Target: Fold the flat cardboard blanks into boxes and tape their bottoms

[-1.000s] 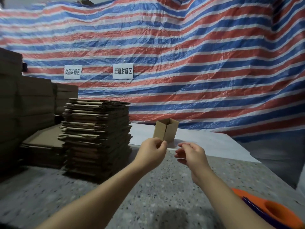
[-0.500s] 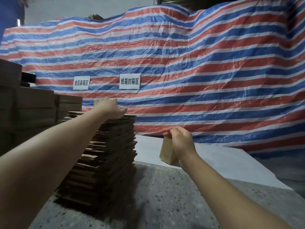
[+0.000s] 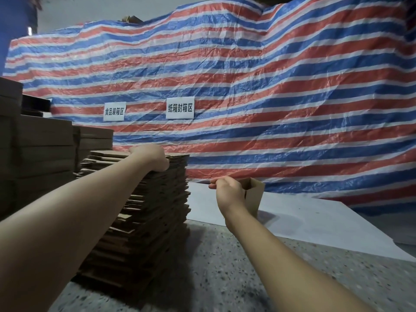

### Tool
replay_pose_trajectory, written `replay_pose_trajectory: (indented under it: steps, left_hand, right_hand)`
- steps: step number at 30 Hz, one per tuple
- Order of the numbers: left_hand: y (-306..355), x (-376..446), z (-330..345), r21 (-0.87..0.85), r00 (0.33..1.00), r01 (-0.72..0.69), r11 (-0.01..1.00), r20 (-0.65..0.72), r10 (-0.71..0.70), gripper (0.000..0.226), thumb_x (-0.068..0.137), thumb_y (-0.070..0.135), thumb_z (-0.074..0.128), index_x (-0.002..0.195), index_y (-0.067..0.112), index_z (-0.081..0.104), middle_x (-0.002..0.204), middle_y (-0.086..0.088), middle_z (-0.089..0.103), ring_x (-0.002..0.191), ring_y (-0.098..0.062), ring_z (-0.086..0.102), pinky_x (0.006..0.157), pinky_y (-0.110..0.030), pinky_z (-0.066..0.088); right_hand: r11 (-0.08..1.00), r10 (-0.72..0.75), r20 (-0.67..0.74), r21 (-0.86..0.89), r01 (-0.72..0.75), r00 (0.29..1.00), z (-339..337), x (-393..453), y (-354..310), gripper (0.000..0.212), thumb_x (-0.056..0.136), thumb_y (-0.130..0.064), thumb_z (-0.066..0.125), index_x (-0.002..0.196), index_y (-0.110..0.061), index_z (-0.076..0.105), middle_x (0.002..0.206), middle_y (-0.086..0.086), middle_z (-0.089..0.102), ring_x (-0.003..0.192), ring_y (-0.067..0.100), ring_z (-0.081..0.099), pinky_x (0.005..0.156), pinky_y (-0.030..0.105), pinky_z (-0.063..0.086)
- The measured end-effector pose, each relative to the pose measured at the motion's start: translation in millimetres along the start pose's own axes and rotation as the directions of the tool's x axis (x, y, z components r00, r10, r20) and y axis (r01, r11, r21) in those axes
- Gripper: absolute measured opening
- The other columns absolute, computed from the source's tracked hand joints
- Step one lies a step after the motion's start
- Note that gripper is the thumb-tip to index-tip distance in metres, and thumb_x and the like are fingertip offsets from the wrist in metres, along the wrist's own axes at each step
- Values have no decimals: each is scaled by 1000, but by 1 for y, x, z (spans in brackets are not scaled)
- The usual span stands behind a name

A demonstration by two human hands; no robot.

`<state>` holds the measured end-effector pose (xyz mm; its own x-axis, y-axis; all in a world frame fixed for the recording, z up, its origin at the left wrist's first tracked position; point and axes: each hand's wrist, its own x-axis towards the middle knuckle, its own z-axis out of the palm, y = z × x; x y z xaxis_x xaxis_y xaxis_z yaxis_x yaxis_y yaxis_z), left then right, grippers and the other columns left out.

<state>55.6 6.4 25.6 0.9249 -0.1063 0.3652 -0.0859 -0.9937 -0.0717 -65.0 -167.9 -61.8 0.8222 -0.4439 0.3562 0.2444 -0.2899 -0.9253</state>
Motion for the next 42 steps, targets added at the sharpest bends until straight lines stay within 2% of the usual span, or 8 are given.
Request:
replay_pose_trajectory:
  steps: [4,12,19,23,28,33,36,42]
  left_hand:
    - [6,-10,-8,13,999,-8,1000,-36,8,21,94,36,50,96,16,54,80,0,50,85,-24,53,85,-40,48]
    - [-1,-22,-24,-198,986,-22,980,-168,-11,33,101,38,48,89,8,53,94,-10,57,86,-30,56,82,-42,51]
    - [4,-37,-63,102,894,-206,973,-385,230,20,104,20,48,100,6,63,81,-6,56,75,-27,58,66,-36,48]
    - [21,-57,-99,38,805,-372,927,-484,343,34,103,34,47,96,5,64,80,-9,58,70,-27,53,63,-32,40]
    - [47,-91,-138,-45,674,-596,802,-572,468,36,101,35,48,90,7,67,78,-10,64,70,-30,59,60,-37,46]
    - [63,-118,-165,-115,574,-752,649,-598,559,34,99,43,52,98,15,71,82,2,65,71,-19,59,62,-35,48]
    - [70,-126,-165,-276,618,-769,577,-556,556,40,94,52,50,101,20,72,83,10,67,73,-9,63,59,-26,52]
    - [91,-125,-113,-763,811,-578,289,-496,312,19,91,44,64,89,28,74,76,9,72,70,-3,65,55,-17,49]
  right_hand:
    - [1000,6,5,-13,-6,1000,-2,-3,-2,30,101,-19,40,81,-21,61,83,-5,62,72,8,49,57,23,37]
    - [999,38,-22,-15,-39,999,-18,-9,-9,26,99,-16,43,81,-12,60,80,2,57,68,9,44,55,24,34]
    - [999,21,-32,-32,-22,999,-26,-3,-15,26,99,-18,41,79,-15,57,76,1,54,71,15,46,58,27,35]
    - [999,-18,-88,-51,14,996,-44,9,-25,24,101,-23,41,82,-18,55,76,1,55,70,15,48,57,27,35]
    - [996,-14,-212,82,32,977,-75,27,-38,38,103,-45,39,122,-16,54,113,4,60,106,27,57,95,43,47]
    - [945,-17,-425,290,154,905,-139,33,-57,78,96,-70,37,153,-18,30,155,4,42,138,31,44,99,40,45]
    - [926,-137,-388,277,257,912,-176,20,-66,68,94,-73,33,137,-23,54,113,-15,64,110,16,62,71,25,48]
    - [964,-100,-535,156,215,839,-207,-4,-47,47,93,-69,48,106,-24,59,94,-8,64,86,12,61,66,25,45]
